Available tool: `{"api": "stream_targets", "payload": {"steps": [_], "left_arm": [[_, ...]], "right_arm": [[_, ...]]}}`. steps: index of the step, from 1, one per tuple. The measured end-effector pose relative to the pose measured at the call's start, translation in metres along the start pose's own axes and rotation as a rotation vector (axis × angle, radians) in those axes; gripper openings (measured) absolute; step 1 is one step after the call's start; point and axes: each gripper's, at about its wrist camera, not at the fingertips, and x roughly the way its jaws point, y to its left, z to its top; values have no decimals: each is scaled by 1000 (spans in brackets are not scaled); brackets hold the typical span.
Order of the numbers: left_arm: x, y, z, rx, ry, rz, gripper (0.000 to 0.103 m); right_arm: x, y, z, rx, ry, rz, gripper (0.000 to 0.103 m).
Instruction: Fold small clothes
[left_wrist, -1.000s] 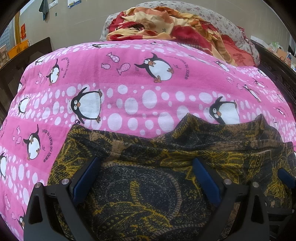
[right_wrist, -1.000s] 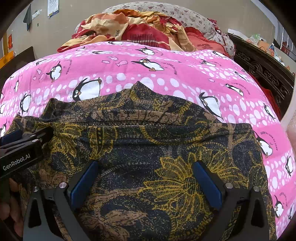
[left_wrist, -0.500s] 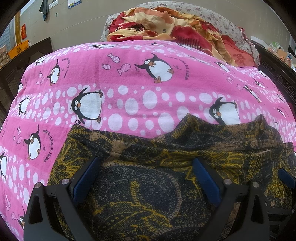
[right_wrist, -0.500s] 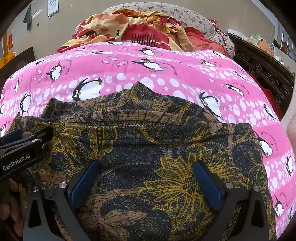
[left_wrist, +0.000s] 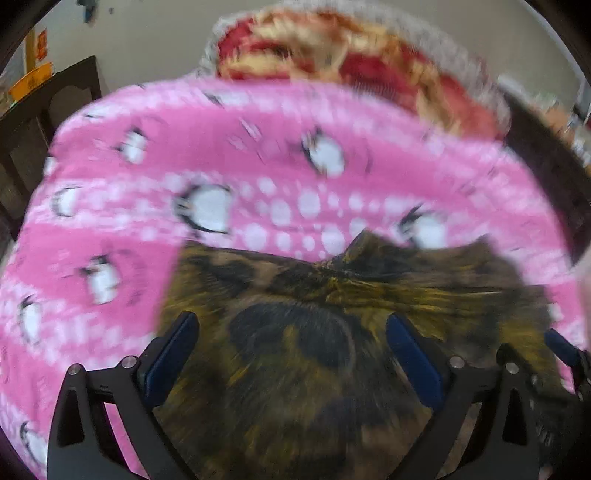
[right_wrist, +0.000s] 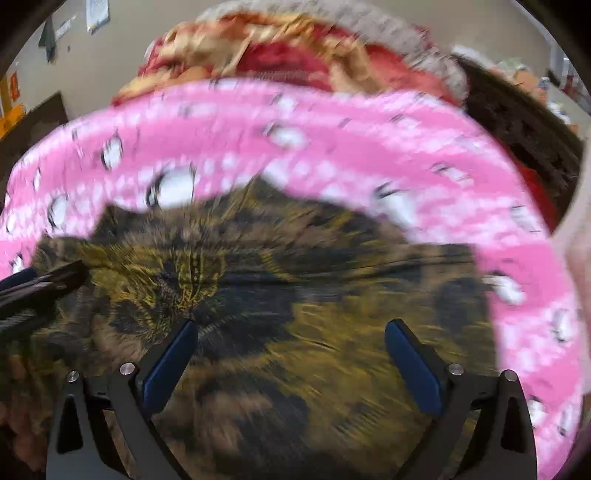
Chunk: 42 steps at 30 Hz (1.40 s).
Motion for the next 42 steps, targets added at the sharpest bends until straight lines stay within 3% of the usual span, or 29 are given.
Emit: {"api": "stream_targets", "payload": {"steps": [4,8,10,12,13,16,19,21,28,30,32,34,35,37,39,41,42], "left_arm": [[-62,42,-38,-17,-6,-39,101],[-115,69,-116,-40,-19,-72,101],[-128,70,-148,-65,0,-102,101],[-132,63,-174,-104,34,-180,101],[-131,62,-184,-151,52,-225,101],[-114,55,-191,-200,82,-336,101],[-76,68,-190,-367,143,-435,101],[-68,77,-181,-442,92,-499,102],[-45,104,-156,-660,52,-521,102],[-48,88,-156,-595,71,-545,101],[-56,80,-148,-493,44,-492,90],[-55,98,-149,-551,4,-456,90],[-46,107,-151,-612,30,-473,88],[-43,107,-152,-596,36,-448,78],[-47,104,-151,-555,39,-397,48],[-47,108,-153,-563,38,-365,27],[-48,109,-155,-561,32,-333,22]], "right_arm": [[-40,-29,-25,-66,-18,96,103],[-32,-38,-70,-161,22,167,103],[-18,-39,-91,-180,37,152,103],[-18,-33,-105,-245,-48,114,103],[-18,-31,-105,-257,-49,97,103],[-16,-30,-104,-253,-57,88,103],[-17,-32,-104,-244,-62,98,103],[-19,-31,-107,-247,-65,94,103],[-22,-28,-111,-252,-70,82,103],[-22,-28,-111,-252,-70,82,103],[-22,-28,-111,-253,-69,80,103],[-22,-28,-111,-256,-68,74,103],[-22,-27,-111,-260,-69,70,103],[-21,-26,-110,-265,-53,59,103],[-25,-22,-101,-283,-6,40,103],[-40,-18,-81,-271,-18,57,103],[-48,-16,-68,-256,-38,89,103]]}}
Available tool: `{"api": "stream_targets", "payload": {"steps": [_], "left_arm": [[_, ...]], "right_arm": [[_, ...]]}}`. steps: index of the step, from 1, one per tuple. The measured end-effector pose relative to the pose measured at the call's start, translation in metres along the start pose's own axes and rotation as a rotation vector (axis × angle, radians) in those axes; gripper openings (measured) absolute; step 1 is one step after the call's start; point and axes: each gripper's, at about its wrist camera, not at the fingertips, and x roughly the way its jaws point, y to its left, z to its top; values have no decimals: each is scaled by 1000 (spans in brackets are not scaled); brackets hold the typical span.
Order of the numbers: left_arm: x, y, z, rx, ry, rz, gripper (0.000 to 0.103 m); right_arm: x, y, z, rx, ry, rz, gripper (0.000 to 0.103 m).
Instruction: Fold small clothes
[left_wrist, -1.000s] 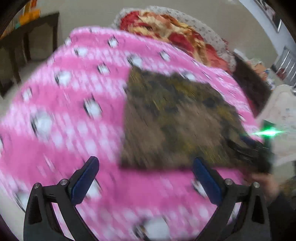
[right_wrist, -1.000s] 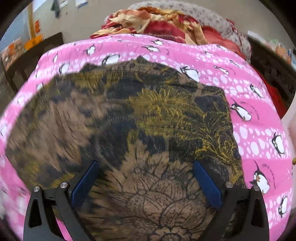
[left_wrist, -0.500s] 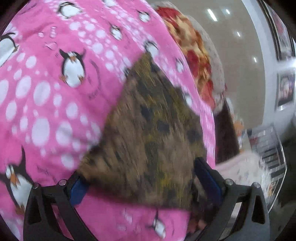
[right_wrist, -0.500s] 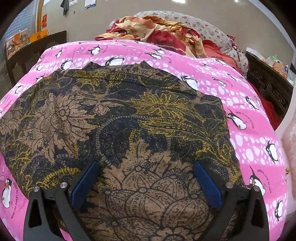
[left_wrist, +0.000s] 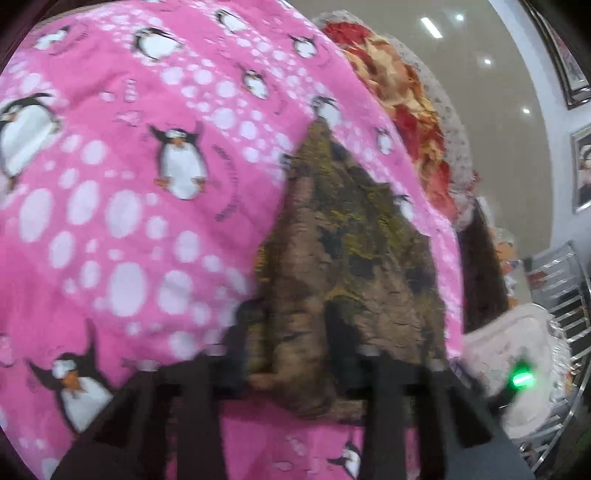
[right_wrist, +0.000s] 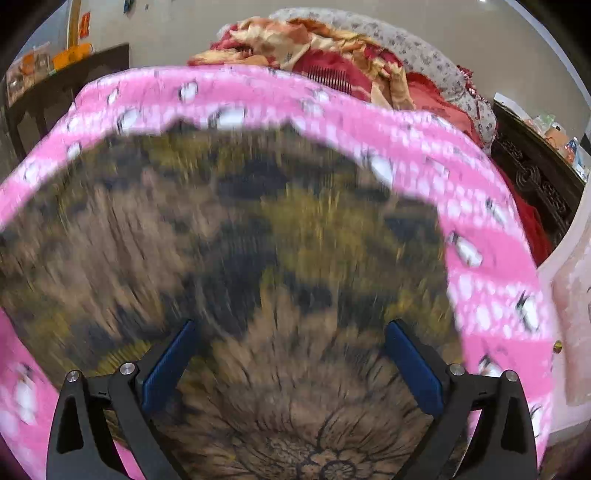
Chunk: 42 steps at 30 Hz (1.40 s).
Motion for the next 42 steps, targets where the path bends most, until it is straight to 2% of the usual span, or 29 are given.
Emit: {"api": "stream_targets", "payload": {"steps": [2,4,6,8,9,12,14,20,22,23,25,27,31,34,42], "left_arm": [[-6,-6,-4,44,-42,35,17],[-18,-21,-13,159,-106,98,14],[-29,-43,-20,291,-194,143,13],[-36,-67,-28,413,-269,153,12],[-37,-76,-30,459,-288,149,12],[-37,-97,-34,536,-296,99,12],[-33,-107,-35,569,-276,54,12],[-21,-130,-37,633,-236,-49,12],[-18,-135,-35,632,-225,-76,12],[-18,-136,-35,632,-220,-89,12],[-18,-139,-35,638,-215,-102,12],[-17,-141,-35,645,-213,-112,12],[-17,-140,-36,636,-206,-122,12],[-19,-139,-38,631,-203,-129,12],[-16,-167,-59,680,-169,-162,12]], "right_arm": [[-7,4,35,29,-20,91,103],[-1,14,72,53,9,231,103],[22,34,107,74,102,439,103],[48,60,137,84,189,601,103],[60,73,149,88,226,645,103],[97,109,179,81,348,706,103],[114,128,189,59,412,717,103],[130,167,211,-94,474,598,101],[129,173,215,-114,496,566,84],[129,175,216,-120,508,556,79],[131,180,219,-138,532,529,56],[135,185,218,-171,551,503,39],[131,189,218,-215,530,446,18],[127,180,219,-183,508,436,11],[107,103,210,-79,481,438,10]]}}
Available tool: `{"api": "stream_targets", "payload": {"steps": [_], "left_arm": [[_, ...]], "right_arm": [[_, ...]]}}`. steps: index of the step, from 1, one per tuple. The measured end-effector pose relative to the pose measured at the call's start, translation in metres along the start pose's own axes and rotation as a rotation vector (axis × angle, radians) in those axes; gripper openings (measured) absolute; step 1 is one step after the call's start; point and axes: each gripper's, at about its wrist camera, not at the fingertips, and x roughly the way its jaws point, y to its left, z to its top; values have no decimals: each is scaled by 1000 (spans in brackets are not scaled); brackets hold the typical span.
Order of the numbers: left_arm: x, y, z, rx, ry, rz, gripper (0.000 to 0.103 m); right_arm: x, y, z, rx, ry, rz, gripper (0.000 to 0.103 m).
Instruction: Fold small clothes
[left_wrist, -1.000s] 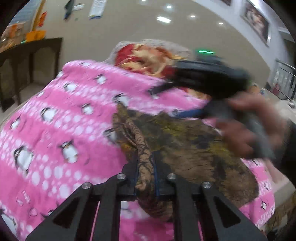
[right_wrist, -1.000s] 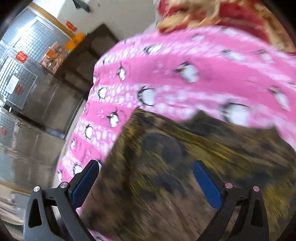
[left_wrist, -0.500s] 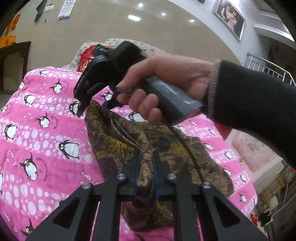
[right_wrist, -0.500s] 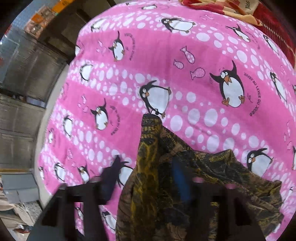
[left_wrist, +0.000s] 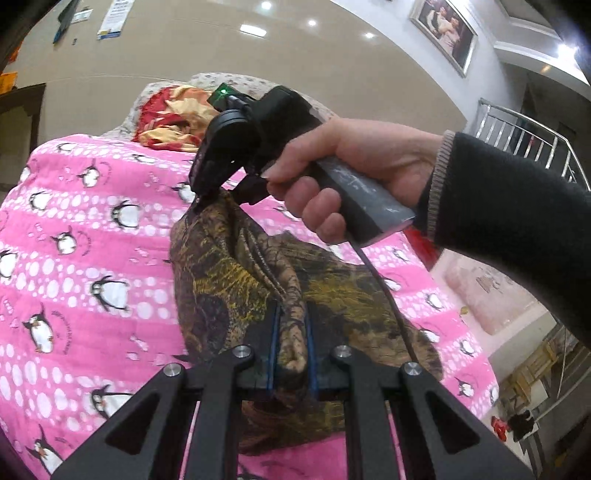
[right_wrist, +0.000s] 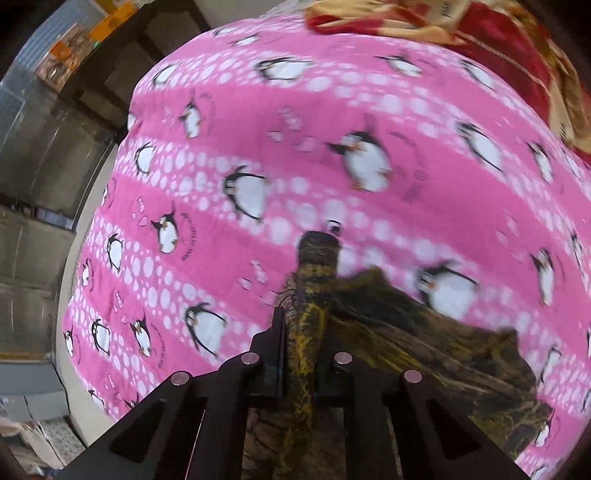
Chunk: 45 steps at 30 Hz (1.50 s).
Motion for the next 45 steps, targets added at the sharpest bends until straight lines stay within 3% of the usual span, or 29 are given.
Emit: {"api": "stream_targets", "payload": {"steps": [12,18,25,33,37,45], "left_arm": [[60,-95,-18,178,135,-134,4],[67,-107,-31,233,142,-94,4],[66,-93,-31,183,152,-65,4],[83,-134,-26,224,138,-128,4],[85,-139,-33,233,148,-121,4],[107,-158,-26,195,155,-156,3]], "right_arm": [[-38,-109,-51,73,-36,31,10],[-43,-140,-68,91,-58,71,10],[-43,-147,-69,93,-82,92,10],[-66,-181,-84,107,-118,98,9],[-58,-193,-92,118,-123,113,9],[-69,-213,-98,127,-149,120,8]]}}
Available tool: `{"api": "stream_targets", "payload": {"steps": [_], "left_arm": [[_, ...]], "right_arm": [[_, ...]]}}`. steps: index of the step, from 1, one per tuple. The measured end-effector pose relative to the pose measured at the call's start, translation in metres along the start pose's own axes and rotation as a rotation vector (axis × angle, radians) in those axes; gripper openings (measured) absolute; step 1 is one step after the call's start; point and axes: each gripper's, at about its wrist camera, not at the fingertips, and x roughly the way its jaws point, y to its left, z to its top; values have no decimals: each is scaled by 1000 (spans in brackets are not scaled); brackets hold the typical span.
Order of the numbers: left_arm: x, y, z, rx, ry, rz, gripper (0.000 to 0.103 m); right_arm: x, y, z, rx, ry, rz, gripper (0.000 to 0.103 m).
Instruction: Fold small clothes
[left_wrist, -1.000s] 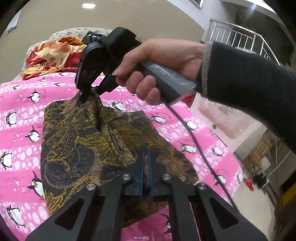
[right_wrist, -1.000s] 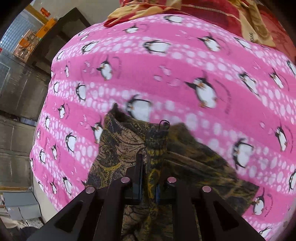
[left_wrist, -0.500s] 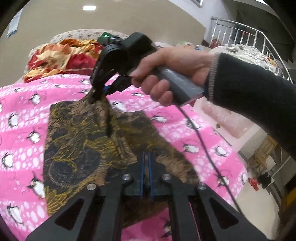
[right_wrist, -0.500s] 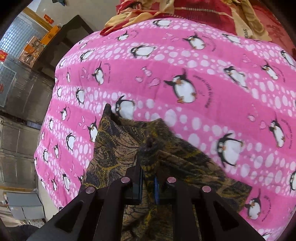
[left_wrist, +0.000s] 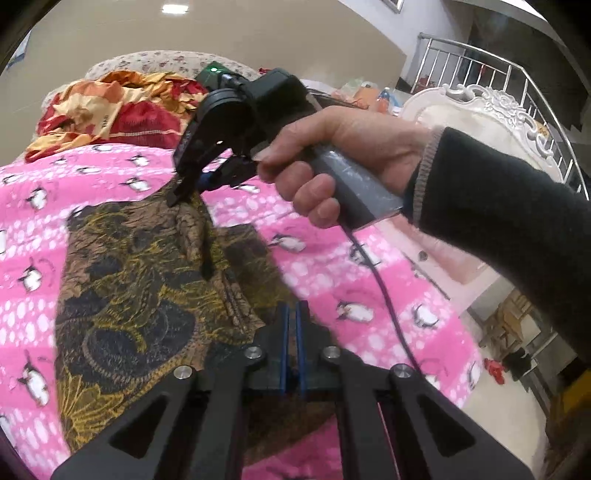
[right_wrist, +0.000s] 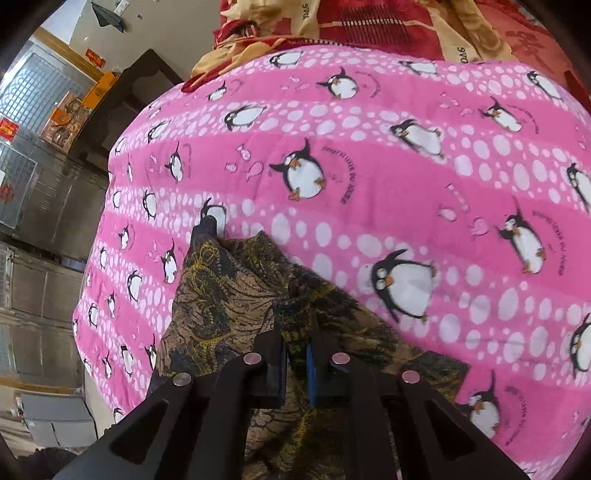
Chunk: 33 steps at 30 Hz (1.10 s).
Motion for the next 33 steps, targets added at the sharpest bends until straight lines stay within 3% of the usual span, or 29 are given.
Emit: {"api": "stream_targets", "payload": {"steps": [11,20,22,23,25,27,30,32,33], "left_arm": [[40,-42,-1,17,35,-83,3],[59,-45,-25,50,95,-59,4],[54,-41,-29,44,118,-55,8],[48,-39,-30,38,126,-67,17],[31,-35,-29,37,120,-66,30],[4,-27,-29,38,96,-54,48],[-39,-5,-27,58,23,46,51],[-54,20,-24,37,-16,142,51],[-53,36,-22,7,-7,172,48]], "right_arm": [[-9,-50,-13,12,20,-46,8],[16,-78,-33,87,32,-18,9],[17,-82,-36,132,18,-6,11],[14,-84,-36,152,11,-11,14],[1,-83,-38,173,-7,-43,30],[-26,-76,-45,161,-59,-73,39],[-66,-46,-67,72,-148,-99,46],[-81,-8,-97,-68,-196,-59,49],[-82,7,-113,-127,-208,-40,56]]}}
